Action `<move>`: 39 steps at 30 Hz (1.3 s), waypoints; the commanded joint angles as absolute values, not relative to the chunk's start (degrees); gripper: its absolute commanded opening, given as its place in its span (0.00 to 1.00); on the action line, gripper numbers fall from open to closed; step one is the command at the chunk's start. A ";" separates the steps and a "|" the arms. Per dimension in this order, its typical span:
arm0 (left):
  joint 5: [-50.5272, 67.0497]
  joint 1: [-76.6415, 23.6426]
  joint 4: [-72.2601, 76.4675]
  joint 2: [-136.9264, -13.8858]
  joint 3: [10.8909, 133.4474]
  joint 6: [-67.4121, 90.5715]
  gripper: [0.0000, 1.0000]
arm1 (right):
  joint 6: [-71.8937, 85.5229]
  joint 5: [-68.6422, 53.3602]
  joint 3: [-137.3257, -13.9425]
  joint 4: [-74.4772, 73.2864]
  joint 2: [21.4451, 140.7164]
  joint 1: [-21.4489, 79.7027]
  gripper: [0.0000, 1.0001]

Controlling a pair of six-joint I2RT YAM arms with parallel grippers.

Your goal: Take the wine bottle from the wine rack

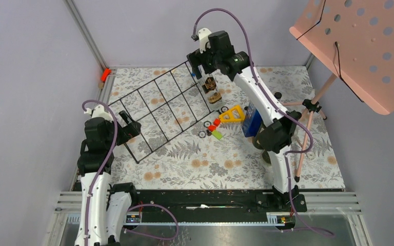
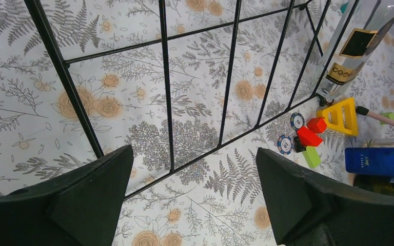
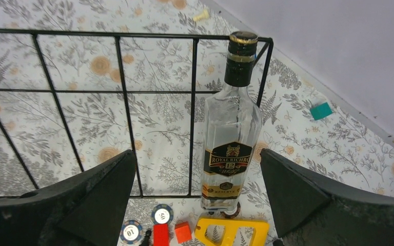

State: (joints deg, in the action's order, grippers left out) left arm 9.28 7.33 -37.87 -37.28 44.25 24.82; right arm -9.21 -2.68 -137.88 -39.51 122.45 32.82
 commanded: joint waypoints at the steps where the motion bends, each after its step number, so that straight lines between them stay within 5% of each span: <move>1: 8.76 6.96 -37.18 -35.16 44.96 23.47 0.99 | -13.19 -3.59 -140.27 -36.59 125.47 31.93 0.98; 32: 1.76 1.66 -38.36 -36.56 44.88 24.26 0.99 | -11.45 -5.21 -136.36 -24.66 138.36 27.94 0.90; 39: 1.60 1.60 -38.28 -36.91 44.91 24.35 0.99 | -10.86 -5.09 -135.62 -24.00 139.18 27.81 0.73</move>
State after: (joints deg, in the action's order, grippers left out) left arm 2.94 1.76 -40.62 -36.77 44.25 24.25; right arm -11.40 -5.58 -135.85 -26.24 138.82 27.97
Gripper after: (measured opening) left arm 0.986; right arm 0.778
